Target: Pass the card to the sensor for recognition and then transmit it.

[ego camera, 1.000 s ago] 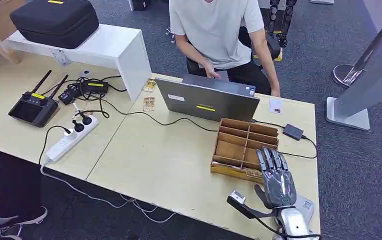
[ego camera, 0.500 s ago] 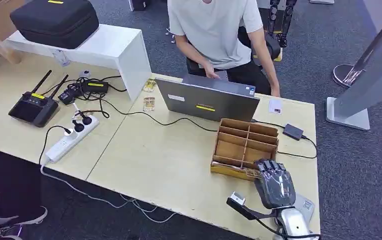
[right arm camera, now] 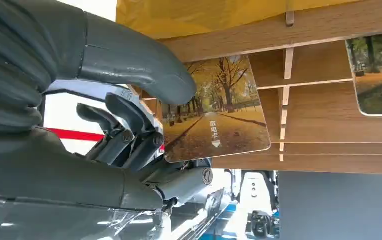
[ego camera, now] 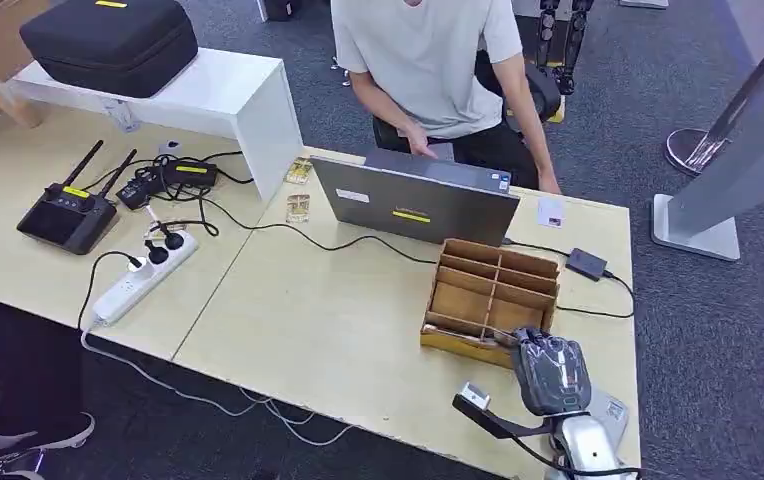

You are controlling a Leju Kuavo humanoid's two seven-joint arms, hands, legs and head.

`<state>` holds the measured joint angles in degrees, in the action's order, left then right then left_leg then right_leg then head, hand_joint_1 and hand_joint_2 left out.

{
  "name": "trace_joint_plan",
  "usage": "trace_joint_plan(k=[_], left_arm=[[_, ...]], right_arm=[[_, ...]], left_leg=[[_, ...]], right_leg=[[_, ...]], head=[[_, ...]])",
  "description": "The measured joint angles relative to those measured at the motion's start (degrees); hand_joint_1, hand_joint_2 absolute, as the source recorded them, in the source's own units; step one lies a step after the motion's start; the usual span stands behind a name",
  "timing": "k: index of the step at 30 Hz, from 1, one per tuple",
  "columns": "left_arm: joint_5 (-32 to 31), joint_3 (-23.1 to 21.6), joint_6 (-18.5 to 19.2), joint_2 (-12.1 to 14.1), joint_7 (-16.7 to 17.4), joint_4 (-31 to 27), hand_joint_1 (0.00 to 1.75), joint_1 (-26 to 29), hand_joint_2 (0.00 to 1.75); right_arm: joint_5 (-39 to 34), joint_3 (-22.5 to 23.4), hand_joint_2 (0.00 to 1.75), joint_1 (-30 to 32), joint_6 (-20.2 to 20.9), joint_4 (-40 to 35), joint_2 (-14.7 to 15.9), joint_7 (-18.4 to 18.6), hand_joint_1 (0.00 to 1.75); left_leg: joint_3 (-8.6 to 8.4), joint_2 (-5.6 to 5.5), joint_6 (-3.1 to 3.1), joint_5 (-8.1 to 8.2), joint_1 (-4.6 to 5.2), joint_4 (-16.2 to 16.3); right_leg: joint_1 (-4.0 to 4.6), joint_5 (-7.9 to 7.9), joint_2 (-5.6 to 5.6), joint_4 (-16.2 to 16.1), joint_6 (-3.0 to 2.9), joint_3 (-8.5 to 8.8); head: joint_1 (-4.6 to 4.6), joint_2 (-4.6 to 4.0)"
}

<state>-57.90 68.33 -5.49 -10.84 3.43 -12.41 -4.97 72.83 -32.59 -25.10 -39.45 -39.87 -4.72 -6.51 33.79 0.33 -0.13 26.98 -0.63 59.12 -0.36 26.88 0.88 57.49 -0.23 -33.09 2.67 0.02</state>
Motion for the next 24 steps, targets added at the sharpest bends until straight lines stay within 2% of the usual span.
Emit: trace_joint_plan(k=[4, 7, 11, 18, 24], left_arm=[[-0.5, 0.0, -1.8, 0.0, -1.7, 0.0, 0.00, 0.0, 1.75], [-0.9, 0.0, -3.3, -0.1, -1.7, 0.0, 0.00, 0.0, 1.75], [-1.4, 0.0, -2.7, -0.1, -0.9, 0.0, 0.00, 0.0, 1.75], [-1.7, 0.0, -2.3, -0.1, -0.8, 0.0, 0.00, -0.1, 1.75], [-1.9, 0.0, -2.0, 0.0, -0.8, 0.0, 0.00, -0.1, 1.75]], right_arm=[[-0.2, 0.1, 1.75, -0.1, 0.0, 0.2, 0.0, 0.3, 1.75], [-0.3, 0.3, 1.75, -0.6, 0.1, 0.2, 0.0, 0.5, 1.75], [-0.8, 0.6, 1.75, -3.0, 1.2, 0.1, 0.0, 1.0, 1.75], [-1.9, 3.0, 1.75, -11.7, 5.2, -1.7, 0.0, 2.1, 1.75], [-2.6, 3.5, 1.75, -14.3, 7.3, -3.4, 0.0, 2.6, 1.75]], left_leg=[[0.00, 0.00, 0.00, 0.00, 0.00, 0.0], [0.00, 0.00, 0.00, -0.01, 0.00, 0.0], [0.00, 0.02, -0.02, -0.05, 0.00, 0.0], [-0.02, 0.02, -0.10, -0.16, -0.01, 0.0], [0.00, 0.03, -0.11, -0.16, -0.01, 0.0]], right_leg=[[0.00, 0.00, 0.00, 0.0, 0.00, 0.00], [0.00, -0.01, 0.00, 0.0, 0.00, 0.00], [0.00, -0.06, -0.03, 0.0, -0.04, 0.00], [0.00, -0.13, -0.02, 0.0, -0.12, -0.02], [0.00, -0.15, -0.07, 0.0, -0.15, -0.05]], head=[[0.00, 0.00], [0.00, 0.00], [0.00, 0.00], [0.00, 0.00], [0.00, 0.00]])
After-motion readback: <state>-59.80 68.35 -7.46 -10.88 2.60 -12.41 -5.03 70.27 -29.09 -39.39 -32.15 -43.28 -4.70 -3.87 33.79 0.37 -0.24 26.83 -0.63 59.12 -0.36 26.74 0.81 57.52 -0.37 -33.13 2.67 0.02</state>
